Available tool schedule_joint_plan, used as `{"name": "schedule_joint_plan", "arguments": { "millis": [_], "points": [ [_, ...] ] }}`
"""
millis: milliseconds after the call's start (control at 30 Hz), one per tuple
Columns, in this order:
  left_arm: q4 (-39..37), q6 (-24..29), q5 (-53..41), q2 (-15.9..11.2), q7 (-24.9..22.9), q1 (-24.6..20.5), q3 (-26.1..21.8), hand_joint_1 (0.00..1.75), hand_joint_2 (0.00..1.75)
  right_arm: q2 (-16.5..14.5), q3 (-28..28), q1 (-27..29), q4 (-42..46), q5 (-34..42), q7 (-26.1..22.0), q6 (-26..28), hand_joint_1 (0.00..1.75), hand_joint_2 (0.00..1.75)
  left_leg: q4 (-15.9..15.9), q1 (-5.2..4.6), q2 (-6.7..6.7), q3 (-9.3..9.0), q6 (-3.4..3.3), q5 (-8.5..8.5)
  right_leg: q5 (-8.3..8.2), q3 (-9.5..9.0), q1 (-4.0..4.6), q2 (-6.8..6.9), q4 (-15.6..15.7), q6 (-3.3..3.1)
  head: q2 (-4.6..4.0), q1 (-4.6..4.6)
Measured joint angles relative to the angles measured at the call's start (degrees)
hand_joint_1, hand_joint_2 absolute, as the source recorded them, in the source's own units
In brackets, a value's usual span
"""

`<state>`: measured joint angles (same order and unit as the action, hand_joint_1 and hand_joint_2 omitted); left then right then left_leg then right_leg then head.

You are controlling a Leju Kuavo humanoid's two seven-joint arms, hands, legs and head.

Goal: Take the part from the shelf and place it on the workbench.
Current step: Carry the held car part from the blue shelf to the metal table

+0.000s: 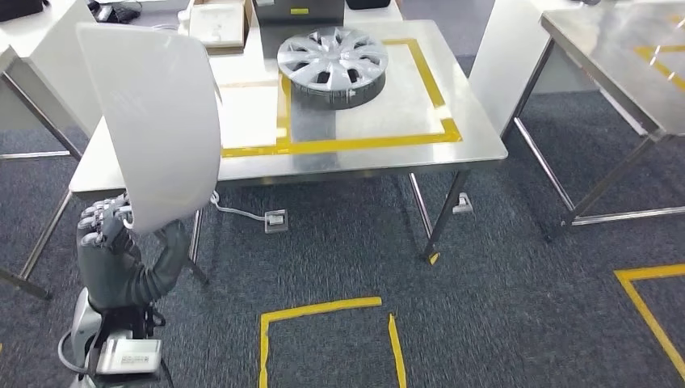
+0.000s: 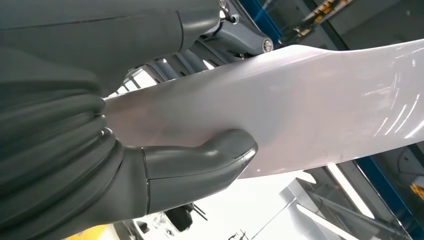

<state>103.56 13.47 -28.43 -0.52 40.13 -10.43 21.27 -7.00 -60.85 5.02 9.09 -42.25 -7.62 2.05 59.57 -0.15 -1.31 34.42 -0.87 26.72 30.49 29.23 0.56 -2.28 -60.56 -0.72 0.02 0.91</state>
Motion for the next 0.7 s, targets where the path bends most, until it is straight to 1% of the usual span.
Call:
{"name": "schedule_joint_plan", "arguments": {
  "millis": [33,67,100,133,167,200,233,267,300,367,400,433,467,500,533,567,600,633,700],
  "points": [
    [-0.01,0.03,-0.09,0.02,0.0,-0.15,-0.05,1.75,1.75,0.03,0.0,-0.04,0.01,-0.01,0.03,0.0,0.0,0.0,-0.14,0.16,-0.03,-0.54,-0.18,0.2,-0.05,0.23,0.03,-0.09,-0.73,0.13,0.0,0.03],
    [-0.01,0.05,-0.21,0.04,0.01,-0.28,-0.14,1.75,1.75,0.06,-0.01,-0.07,0.02,-0.02,0.07,-0.01,0.0,0.0,-0.22,0.33,-0.04,-1.16,-0.37,0.42,0.2,0.93,-0.02,-0.08,-2.12,0.37,0.0,0.13],
    [-0.01,0.09,-0.34,0.06,0.01,-0.33,-0.31,1.75,1.75,0.07,-0.01,-0.09,0.03,-0.02,0.07,-0.02,0.0,0.0,-0.27,0.36,-0.06,-1.51,-0.51,0.66,0.73,2.39,-0.18,0.04,-4.42,0.74,0.0,0.21],
    [-0.01,0.12,-0.54,0.07,0.01,-0.33,-0.57,1.75,1.75,0.08,-0.01,-0.14,0.03,-0.01,0.03,-0.06,0.0,0.0,-0.29,0.41,-0.07,-1.83,-0.59,0.95,1.62,4.43,-0.38,0.13,-7.34,1.12,0.0,0.29],
    [-0.02,0.15,-0.77,0.07,0.01,-0.3,-0.91,1.75,1.75,0.09,-0.01,-0.22,0.03,0.02,-0.05,-0.11,0.0,0.0,-0.3,0.47,-0.07,-2.21,-0.65,1.33,2.94,7.1,-0.6,0.21,-10.85,1.53,0.0,0.35],
    [-0.02,0.16,-0.99,0.05,0.0,-0.23,-1.22,1.75,1.75,0.1,-0.01,-0.31,0.03,0.06,-0.16,-0.16,0.0,0.0,-0.31,0.51,-0.09,-2.59,-0.65,1.75,4.18,9.64,-0.75,0.29,-13.66,1.81,0.0,0.34],
    [-0.03,0.16,-1.16,0.04,0.0,-0.16,-1.5,1.75,1.75,0.12,-0.01,-0.4,0.03,0.1,-0.25,-0.22,0.0,0.0,-0.31,0.54,-0.11,-3.08,-0.61,2.22,4.86,11.52,-0.82,0.36,-15.07,1.96,0.0,0.35],
    [-0.03,0.16,-1.26,0.04,0.0,-0.11,-1.71,1.75,1.75,0.14,-0.01,-0.45,0.03,0.13,-0.31,-0.26,0.0,0.0,-0.31,0.57,-0.13,-3.72,-0.57,2.73,4.51,12.54,-0.85,0.41,-14.75,1.99,0.0,0.35],
    [-0.03,0.16,-1.31,0.04,0.0,-0.09,-1.86,1.75,1.75,0.15,-0.01,-0.47,0.03,0.16,-0.32,-0.28,0.0,0.0,-0.32,0.58,-0.14,-4.46,-0.5,3.3,2.72,12.5,-0.85,0.44,-12.43,1.88,0.0,0.36],
    [-0.04,0.16,-1.52,0.04,0.0,-0.08,-2.16,1.75,1.75,0.17,-0.01,-0.42,0.03,0.17,-0.25,-0.31,0.0,0.0,-0.33,0.53,-0.15,-5.77,-0.23,4.46,-3.08,10.8,-0.7,0.69,-4.93,1.32,0.0,0.36],
    [-0.09,0.16,-1.79,0.04,0.0,-0.05,-2.35,1.75,1.75,0.18,-0.02,-0.41,0.03,0.16,-0.2,-0.31,0.0,0.0,-0.4,0.44,-0.24,-6.23,0.06,5.17,-4.73,9.82,-0.54,0.79,-2.05,1.03,0.0,0.34],
    [-0.13,0.13,-2.28,0.04,-0.01,-0.02,-2.58,1.75,1.75,0.18,-0.02,-0.41,0.03,0.15,-0.18,-0.31,0.0,0.0,-0.61,0.39,-0.33,-6.71,0.42,5.81,-5.42,9.1,-0.38,0.82,-0.31,0.78,0.0,0.33],
    [-0.18,0.08,-2.9,0.05,-0.02,0.03,-2.86,1.75,1.75,0.18,-0.02,-0.41,0.03,0.13,-0.19,-0.32,0.0,0.0,-0.55,0.28,-0.37,-7.37,0.87,6.03,-5.26,8.62,-0.28,0.74,0.53,0.56,0.0,0.3],
    [-0.24,0.03,-3.63,0.05,-0.01,0.06,-3.21,1.75,1.75,0.15,-0.02,-0.4,0.02,0.1,-0.19,-0.33,0.0,0.0,-0.55,0.23,-0.34,-8.06,1.32,6.14,-4.75,7.84,-0.3,0.54,0.71,0.31,0.0,0.3],
    [-0.29,-0.05,-4.44,0.06,-0.01,0.08,-3.59,1.75,1.75,0.12,-0.02,-0.35,0.02,0.08,-0.21,-0.34,0.0,0.0,-0.15,0.23,-0.19,-8.67,1.64,6.12,-5.0,7.13,-0.39,0.49,1.12,-0.06,0.0,0.29],
    [-0.39,-0.1,-5.29,0.05,0.0,0.07,-3.99,1.75,1.75,0.1,-0.02,-0.27,0.01,0.07,-0.24,-0.35,0.0,0.0,1.1,0.2,0.03,-8.73,1.91,6.09,-5.14,6.41,-0.5,0.57,1.39,-0.49,0.0,0.15],
    [-0.52,-0.15,-6.17,0.05,0.01,0.05,-4.4,1.75,1.75,0.08,-0.02,-0.2,0.01,0.07,-0.26,-0.37,0.0,0.0,3.03,0.22,0.21,-7.89,2.11,6.62,-5.16,5.74,-0.57,0.7,1.45,-0.91,0.0,0.02],
    [-0.7,-0.23,-7.03,0.04,0.0,0.08,-4.8,1.75,1.75,0.07,-0.02,-0.15,0.01,0.08,-0.3,-0.4,0.0,0.0,5.9,0.24,0.35,-6.18,2.28,7.61,-4.99,5.41,-0.6,0.84,1.49,-1.24,0.0,-0.13],
    [-1.34,-0.5,-8.49,-0.02,-0.08,0.24,-5.64,1.75,1.75,0.04,-0.02,-0.11,0.01,0.07,-0.33,-0.48,0.0,0.0,11.93,0.26,0.47,-1.54,2.6,10.58,-4.4,5.06,-0.58,0.92,1.44,-1.56,0.0,-0.26]
  ]
}}
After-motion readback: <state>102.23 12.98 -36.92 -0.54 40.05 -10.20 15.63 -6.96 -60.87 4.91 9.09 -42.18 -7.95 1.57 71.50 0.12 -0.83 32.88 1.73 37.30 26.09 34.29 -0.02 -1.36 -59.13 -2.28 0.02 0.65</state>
